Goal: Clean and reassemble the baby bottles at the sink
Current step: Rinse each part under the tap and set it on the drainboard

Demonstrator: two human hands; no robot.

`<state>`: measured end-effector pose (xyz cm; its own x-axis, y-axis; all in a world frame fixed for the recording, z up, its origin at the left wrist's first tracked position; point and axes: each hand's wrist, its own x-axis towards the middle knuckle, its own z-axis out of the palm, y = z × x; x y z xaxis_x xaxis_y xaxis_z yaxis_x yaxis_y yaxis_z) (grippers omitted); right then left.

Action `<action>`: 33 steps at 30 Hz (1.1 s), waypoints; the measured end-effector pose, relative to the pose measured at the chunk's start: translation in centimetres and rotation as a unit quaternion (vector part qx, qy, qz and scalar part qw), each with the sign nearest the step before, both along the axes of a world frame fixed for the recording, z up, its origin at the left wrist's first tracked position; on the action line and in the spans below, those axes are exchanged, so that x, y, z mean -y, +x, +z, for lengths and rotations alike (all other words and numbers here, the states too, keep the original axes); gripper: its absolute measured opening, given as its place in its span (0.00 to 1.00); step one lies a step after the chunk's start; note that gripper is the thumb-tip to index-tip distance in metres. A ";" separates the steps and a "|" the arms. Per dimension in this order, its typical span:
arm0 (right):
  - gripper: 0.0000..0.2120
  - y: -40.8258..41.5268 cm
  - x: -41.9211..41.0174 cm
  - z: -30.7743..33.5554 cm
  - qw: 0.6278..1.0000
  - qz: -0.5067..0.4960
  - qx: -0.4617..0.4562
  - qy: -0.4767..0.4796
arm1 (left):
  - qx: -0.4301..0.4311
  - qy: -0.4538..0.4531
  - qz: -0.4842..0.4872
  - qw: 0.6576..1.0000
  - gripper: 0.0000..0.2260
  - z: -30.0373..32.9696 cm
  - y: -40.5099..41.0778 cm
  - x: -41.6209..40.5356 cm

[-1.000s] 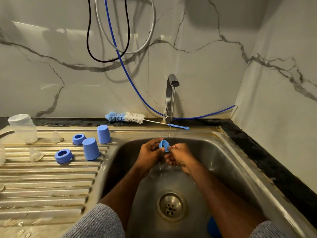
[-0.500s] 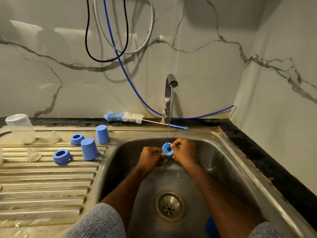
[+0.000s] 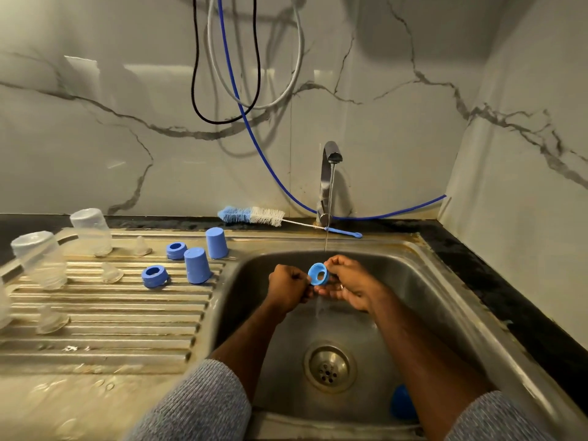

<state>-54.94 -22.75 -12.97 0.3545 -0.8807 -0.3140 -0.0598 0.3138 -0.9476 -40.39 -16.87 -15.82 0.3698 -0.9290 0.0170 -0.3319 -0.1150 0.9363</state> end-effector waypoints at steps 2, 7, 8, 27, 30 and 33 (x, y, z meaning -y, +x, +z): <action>0.03 0.2 -0.7 0.4 0.999 0.025 0.035 0.006 | 0.029 -0.006 -0.004 1.000 0.05 0.8 0.3 -1.0; 0.10 1.3 -2.0 0.5 0.981 0.071 -0.084 -0.162 | 0.210 -0.040 0.003 0.977 0.07 3.0 1.6 -4.7; 0.12 1.5 -2.1 0.7 0.961 0.063 -0.131 -0.235 | 0.215 -0.054 0.009 0.975 0.07 3.6 2.0 -5.5; 0.21 18.3 -13.5 4.5 0.840 0.183 -0.184 -0.476 | 0.319 -0.073 0.129 0.936 0.06 8.3 18.9 -21.9; 0.21 21.6 -15.9 4.5 0.840 0.237 -0.172 -0.458 | 0.321 -0.042 0.134 0.936 0.04 7.9 21.4 -24.5; 0.22 23.8 -17.3 4.0 0.835 0.257 -0.188 -0.449 | 0.307 -0.022 0.141 0.941 0.03 7.4 23.0 -26.2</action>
<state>-31.11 -5.43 -8.94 0.7831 -0.5828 0.2168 -0.3145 -0.6721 -0.6704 -17.36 9.29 -8.42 0.5091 -0.7887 0.3447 -0.7741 -0.2445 0.5840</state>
